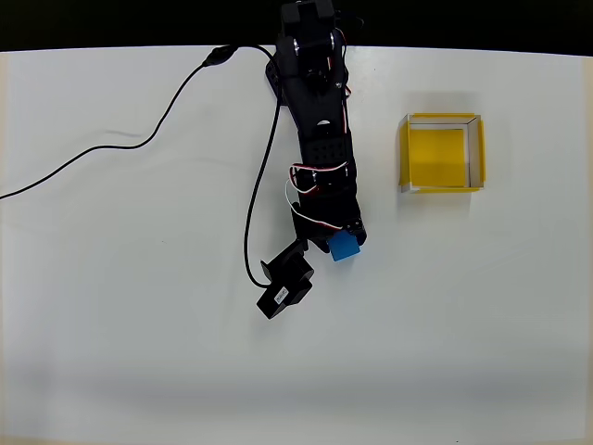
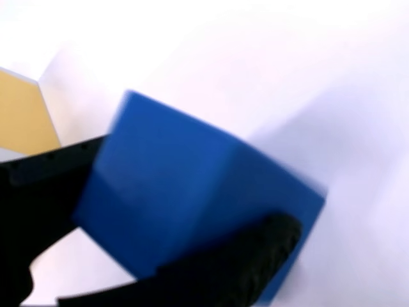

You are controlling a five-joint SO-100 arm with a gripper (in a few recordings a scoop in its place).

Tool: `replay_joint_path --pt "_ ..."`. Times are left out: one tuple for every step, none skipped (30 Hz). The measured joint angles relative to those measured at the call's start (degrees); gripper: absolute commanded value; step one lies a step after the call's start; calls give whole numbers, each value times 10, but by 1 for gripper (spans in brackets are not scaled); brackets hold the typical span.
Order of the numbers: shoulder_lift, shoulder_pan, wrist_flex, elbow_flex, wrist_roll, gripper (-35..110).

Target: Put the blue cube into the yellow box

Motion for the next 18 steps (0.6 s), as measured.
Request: replay_joint_path --pt "9 4 -2 0 -4 19" --pt "17 7 -2 0 -9 19" --pt "26 9 -2 0 -14 19" --pt "37 9 -2 0 -18 19" --pt "46 9 -2 0 -24 19" --pt "54 7 -2 0 -26 19" --pt "62 5 3 0 -28 19" --pt "71 4 4 0 -29 19" --pt "80 4 11 -1 -29 19" --pt "91 1 21 -1 -28 19" --pt "104 -3 32 -1 -25 19" --pt "117 -9 42 -1 -25 19" --pt "131 -17 53 -3 -25 19" --pt "147 -25 62 -4 -25 19" --pt "162 -34 76 -8 -25 19" --pt "175 -45 88 -15 -19 19" --pt "188 -57 97 -20 -17 19" --pt "201 -71 105 -25 -15 19"
